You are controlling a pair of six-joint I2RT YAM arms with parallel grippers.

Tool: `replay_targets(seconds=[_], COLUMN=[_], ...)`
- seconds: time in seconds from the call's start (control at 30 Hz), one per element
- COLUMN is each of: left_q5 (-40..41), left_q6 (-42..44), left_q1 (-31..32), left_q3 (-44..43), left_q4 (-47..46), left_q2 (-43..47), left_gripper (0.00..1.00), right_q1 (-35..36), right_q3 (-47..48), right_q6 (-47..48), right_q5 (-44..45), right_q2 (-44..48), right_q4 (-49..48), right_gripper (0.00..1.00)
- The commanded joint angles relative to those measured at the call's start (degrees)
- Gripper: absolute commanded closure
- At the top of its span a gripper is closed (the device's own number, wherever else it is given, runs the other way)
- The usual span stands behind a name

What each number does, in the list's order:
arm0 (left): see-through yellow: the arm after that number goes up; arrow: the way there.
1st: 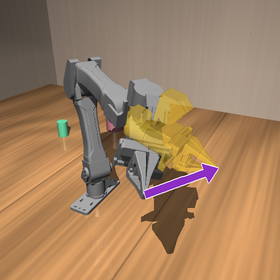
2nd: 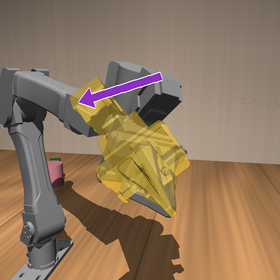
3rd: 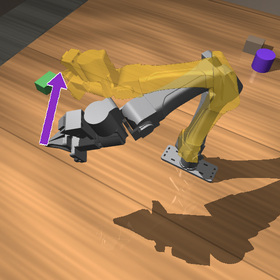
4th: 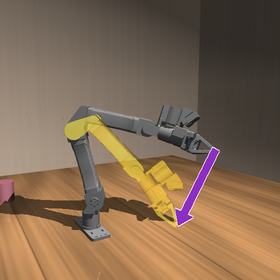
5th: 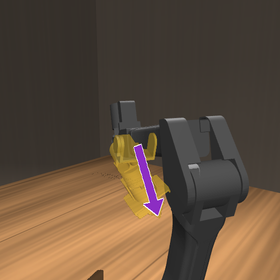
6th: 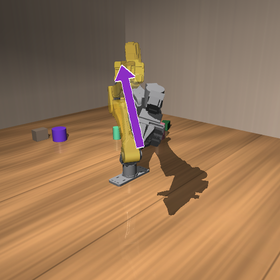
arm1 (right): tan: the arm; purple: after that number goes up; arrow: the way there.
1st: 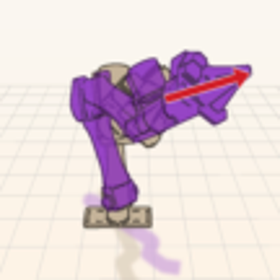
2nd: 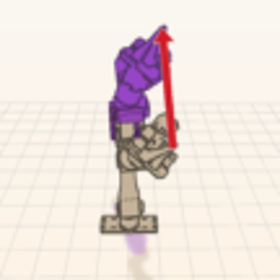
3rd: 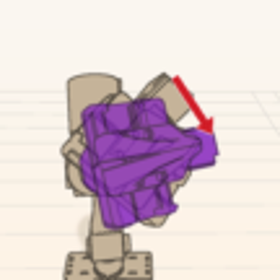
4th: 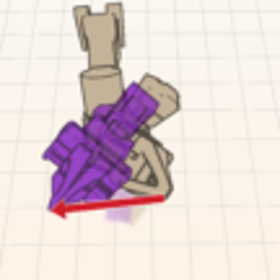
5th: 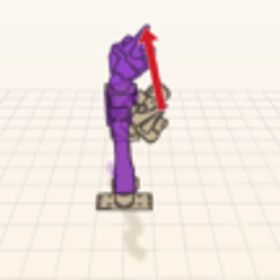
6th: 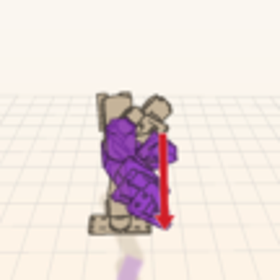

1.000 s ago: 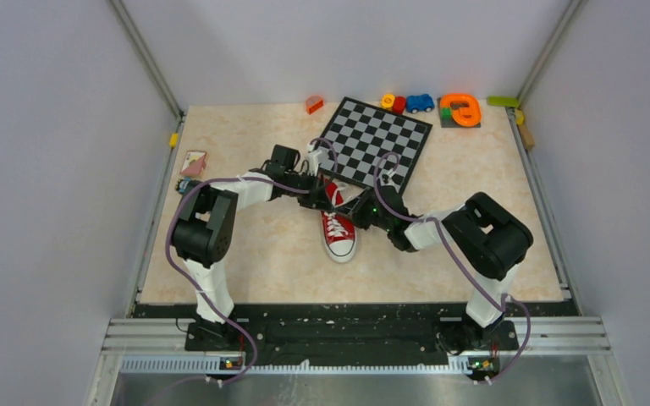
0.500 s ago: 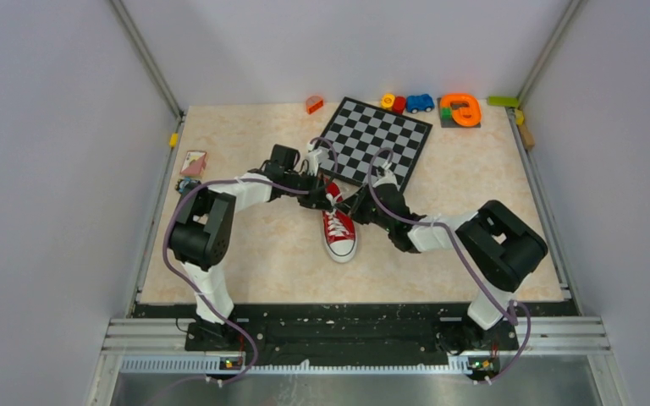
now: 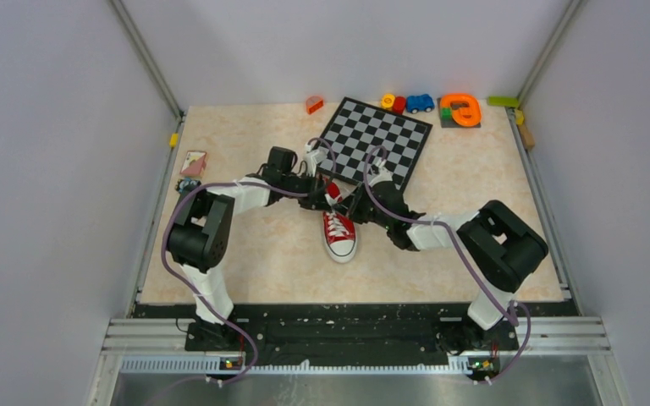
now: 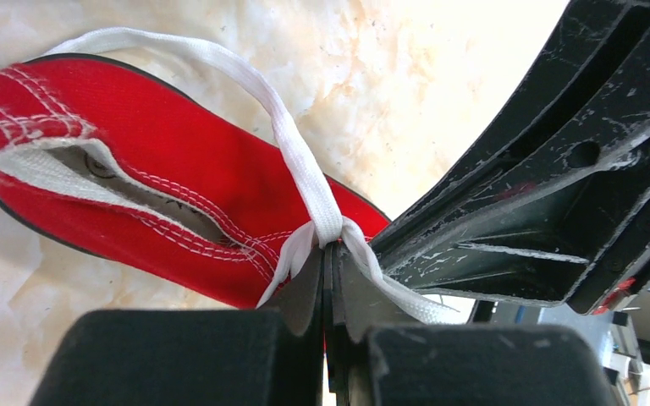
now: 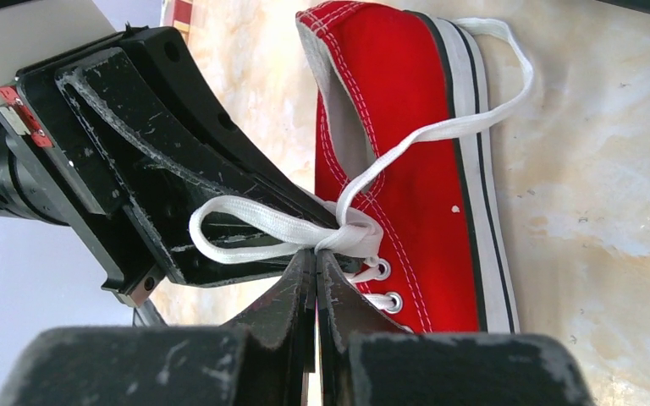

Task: Tie the shoes
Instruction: Cross the shoelace with the shoelace.

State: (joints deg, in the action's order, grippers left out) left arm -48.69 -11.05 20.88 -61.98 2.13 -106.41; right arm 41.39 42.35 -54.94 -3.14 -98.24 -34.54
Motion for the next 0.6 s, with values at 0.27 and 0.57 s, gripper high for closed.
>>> replay_targets(seconds=[0.27,0.57], left_q5=[-8.81,-12.13], left_q6=[-4.24,-0.92], left_q1=[-0.87,-0.76], left_q3=[1.97,-0.47], left_q4=[-3.74,3.43], left_q2=[1.3,-0.73], left_gripper=[1.0,1.0], right_q1=[0.42,-0.17], right_q3=[2.65,3.18], right_q6=[3.25,5.18], right_q5=[1.4,-0.1], right_q2=[2.85,2.46], right_q4=[0.19,0.12], right_gripper=[1.0,1.0])
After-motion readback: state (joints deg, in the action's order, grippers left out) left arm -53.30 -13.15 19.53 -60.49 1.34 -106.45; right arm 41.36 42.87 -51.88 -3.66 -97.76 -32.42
